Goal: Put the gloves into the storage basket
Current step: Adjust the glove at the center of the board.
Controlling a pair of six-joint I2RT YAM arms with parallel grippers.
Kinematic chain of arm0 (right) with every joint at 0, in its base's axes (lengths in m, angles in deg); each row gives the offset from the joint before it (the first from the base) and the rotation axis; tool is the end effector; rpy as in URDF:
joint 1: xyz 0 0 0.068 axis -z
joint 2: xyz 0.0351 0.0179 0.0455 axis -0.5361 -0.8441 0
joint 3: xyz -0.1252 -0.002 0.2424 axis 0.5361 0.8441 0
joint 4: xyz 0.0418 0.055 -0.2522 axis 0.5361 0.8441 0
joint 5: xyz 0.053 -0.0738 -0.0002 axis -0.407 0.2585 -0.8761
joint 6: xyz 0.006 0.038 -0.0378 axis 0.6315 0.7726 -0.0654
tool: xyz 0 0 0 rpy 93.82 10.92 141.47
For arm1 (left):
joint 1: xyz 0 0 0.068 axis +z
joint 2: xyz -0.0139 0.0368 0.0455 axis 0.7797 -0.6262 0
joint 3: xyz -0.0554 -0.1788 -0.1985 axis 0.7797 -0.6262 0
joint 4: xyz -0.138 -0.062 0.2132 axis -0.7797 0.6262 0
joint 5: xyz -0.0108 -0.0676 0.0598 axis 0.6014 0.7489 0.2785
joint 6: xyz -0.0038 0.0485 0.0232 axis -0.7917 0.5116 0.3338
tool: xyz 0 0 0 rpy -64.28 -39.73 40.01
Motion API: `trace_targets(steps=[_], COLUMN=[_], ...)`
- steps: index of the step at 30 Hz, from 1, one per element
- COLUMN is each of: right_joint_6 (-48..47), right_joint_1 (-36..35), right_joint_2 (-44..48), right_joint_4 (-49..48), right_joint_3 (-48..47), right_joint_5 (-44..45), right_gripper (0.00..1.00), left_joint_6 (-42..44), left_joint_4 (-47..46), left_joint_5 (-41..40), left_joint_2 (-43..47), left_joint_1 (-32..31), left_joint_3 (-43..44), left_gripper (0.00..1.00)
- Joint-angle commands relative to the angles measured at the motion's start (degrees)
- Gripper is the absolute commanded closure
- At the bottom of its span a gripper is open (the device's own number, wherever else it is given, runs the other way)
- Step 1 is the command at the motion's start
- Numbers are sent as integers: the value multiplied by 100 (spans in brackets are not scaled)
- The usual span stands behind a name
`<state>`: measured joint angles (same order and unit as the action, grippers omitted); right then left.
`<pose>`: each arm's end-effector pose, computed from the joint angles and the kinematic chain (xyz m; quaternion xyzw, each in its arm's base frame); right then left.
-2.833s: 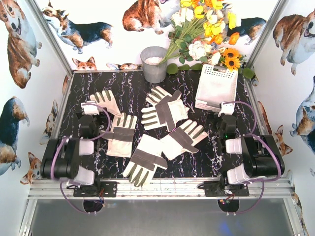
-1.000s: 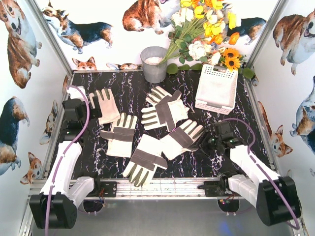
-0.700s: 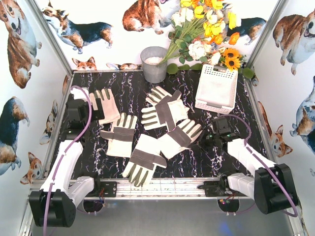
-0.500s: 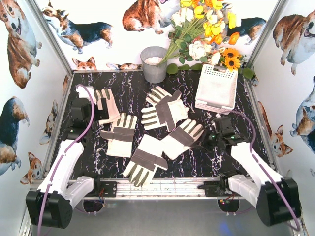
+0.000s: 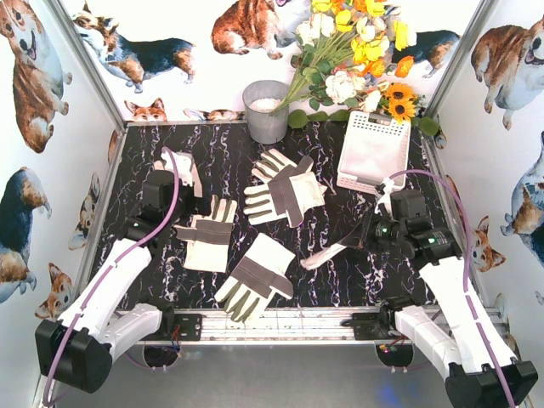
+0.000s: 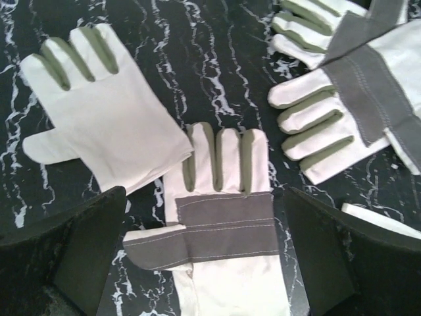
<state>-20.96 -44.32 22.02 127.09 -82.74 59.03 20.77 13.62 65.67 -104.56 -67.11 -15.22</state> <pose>0.1355 0.0430 0.2857 0.0753 0.9232 0.2923 0.2377 0.2132 -0.0581 0.2929 0.0648 0.8509 -0.0638 0.5174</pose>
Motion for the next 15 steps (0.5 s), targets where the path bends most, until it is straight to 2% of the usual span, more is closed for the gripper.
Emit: trace_targets(steps=[1, 5, 9, 12, 15], right_joint_6=[254, -16, -445, -496, -215], right_joint_1=[-14, -29, -93, -277, -633], right_joint_2=[-28, -223, -414, -453, -370], right_joint_4=[-81, 443, 1122, 1552, 1618], right_joint_3=[-686, -1135, -1057, -844, -588], right_joint_5=[-1261, -1676, -1439, -320, 977], right_gripper=[100, 100, 100, 100, 100], left_joint_6=[-192, -506, -1586, -2412, -2918], left_joint_4=[-206, -355, -712, -997, -1028], left_joint_5=[396, 873, 1202, 1071, 538], left_joint_2=[162, 176, 403, 615, 733], left_joint_1=[-182, -517, -994, -1582, -2248], left_joint_3=[19, 42, -323, -638, -836], left_gripper=[1, 4, 6, 8, 9])
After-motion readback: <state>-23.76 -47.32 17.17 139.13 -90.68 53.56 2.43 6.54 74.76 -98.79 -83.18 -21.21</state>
